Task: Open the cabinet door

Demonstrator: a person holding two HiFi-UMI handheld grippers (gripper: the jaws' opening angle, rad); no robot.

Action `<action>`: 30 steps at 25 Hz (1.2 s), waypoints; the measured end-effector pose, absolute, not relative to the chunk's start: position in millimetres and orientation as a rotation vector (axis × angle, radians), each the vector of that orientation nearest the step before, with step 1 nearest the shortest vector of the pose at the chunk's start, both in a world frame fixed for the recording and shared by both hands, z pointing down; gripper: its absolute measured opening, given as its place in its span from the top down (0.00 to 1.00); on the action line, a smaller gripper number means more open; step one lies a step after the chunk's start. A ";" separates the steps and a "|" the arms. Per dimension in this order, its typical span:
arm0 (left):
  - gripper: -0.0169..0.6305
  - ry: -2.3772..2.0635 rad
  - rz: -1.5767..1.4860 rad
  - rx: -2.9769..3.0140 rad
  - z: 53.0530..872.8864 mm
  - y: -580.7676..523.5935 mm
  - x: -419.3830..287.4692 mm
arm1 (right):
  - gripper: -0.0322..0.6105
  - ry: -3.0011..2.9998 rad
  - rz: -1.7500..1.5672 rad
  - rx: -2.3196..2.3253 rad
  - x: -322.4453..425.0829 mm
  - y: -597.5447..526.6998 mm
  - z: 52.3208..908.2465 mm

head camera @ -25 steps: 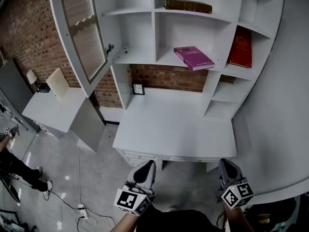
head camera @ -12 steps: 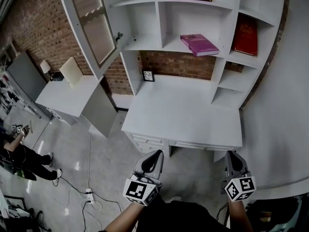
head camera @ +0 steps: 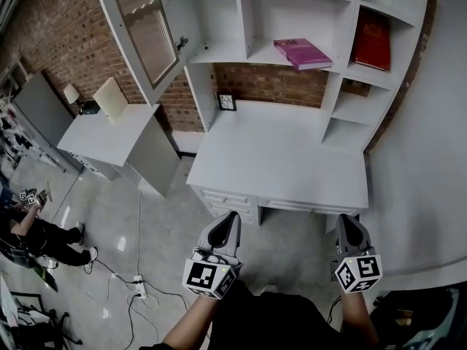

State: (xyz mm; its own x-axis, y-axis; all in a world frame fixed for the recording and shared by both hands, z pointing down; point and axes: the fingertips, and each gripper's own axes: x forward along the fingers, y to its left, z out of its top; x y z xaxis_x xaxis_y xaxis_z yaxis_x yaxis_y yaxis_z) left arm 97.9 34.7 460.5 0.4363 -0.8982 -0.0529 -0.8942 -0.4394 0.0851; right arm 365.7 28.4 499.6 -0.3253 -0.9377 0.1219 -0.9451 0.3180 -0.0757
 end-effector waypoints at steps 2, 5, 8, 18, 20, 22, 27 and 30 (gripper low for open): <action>0.94 -1.642 -0.153 2.623 460.2 36.0 98.4 | 0.95 -2.494 0.193 1.805 367.9 30.9 498.9; 0.94 -1.635 -0.158 2.628 463.4 38.5 102.8 | 0.95 -2.483 0.192 1.823 373.9 33.8 496.9; 0.94 -1.635 -0.172 2.606 468.3 37.9 102.7 | 0.95 -2.477 0.150 1.828 376.9 36.2 493.5; 0.94 -1.615 -0.185 2.625 463.6 38.3 124.4 | 0.95 -2.398 0.085 1.857 391.7 43.5 502.6; 0.94 -1.619 -0.178 2.621 465.9 38.5 126.1 | 0.95 -2.388 0.069 1.855 394.0 42.0 503.3; 0.94 -1.628 -0.174 2.609 468.2 39.5 127.6 | 0.95 -2.384 0.062 1.848 395.8 40.4 504.9; 0.94 -1.662 -0.164 2.590 469.8 36.7 127.4 | 0.95 -2.397 0.051 1.824 396.4 32.1 505.3; 0.94 -1.666 -0.156 2.588 468.4 32.6 127.8 | 0.95 -2.402 0.046 1.819 395.6 24.8 503.1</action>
State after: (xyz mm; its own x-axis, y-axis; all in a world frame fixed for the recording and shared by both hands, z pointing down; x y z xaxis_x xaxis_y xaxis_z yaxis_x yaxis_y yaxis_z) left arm 127.8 32.6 468.4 0.4107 -0.9103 -0.0525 -0.9043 -0.4140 0.1046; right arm 395.6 24.8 503.1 -0.2659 -0.9565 0.1202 -0.9604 0.2736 0.0526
